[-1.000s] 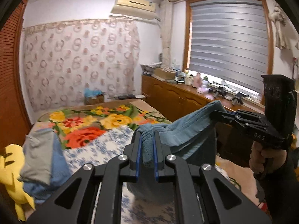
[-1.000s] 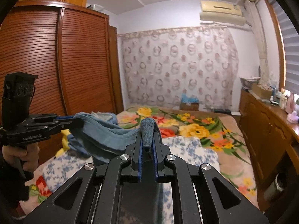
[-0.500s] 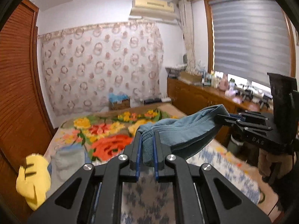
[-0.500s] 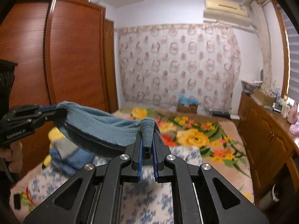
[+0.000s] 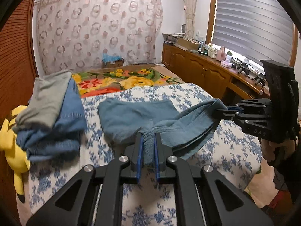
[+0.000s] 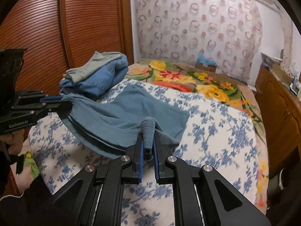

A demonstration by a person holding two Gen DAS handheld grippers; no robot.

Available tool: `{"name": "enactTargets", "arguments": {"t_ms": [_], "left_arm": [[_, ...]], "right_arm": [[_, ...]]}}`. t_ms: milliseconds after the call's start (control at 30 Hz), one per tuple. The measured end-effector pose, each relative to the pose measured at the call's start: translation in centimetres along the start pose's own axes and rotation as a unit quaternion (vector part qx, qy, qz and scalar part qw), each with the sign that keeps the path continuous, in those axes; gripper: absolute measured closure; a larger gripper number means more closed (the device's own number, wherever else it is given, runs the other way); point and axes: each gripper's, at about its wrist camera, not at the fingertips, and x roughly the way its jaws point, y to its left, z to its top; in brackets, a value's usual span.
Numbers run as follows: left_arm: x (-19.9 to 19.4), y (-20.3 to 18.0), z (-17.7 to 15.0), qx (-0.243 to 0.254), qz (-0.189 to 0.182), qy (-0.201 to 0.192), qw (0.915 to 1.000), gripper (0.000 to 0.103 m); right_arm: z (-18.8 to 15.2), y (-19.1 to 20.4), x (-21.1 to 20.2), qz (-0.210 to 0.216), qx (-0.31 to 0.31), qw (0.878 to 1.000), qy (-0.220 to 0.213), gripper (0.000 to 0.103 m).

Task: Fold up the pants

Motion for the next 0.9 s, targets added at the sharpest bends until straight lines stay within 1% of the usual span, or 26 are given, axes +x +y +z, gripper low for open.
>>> {"name": "enactTargets", "arguments": {"t_ms": [200,567,900], "left_arm": [[-0.3,0.2,-2.0,-0.015,-0.004,0.013,0.9998,0.096],[0.5,0.2,-5.7,-0.032,-0.013,0.046,0.9983,0.096],[0.6,0.0,-7.0,-0.033,-0.014,0.052,0.998,0.096]], "right_arm": [[-1.6,0.8,-0.6,0.01,0.007,1.0,0.003,0.097],[-5.9,1.9,0.0,0.013,0.032,0.999,0.02,0.097],[-7.9,1.8,0.2,0.014,0.056,0.998,0.031,0.097]]}}
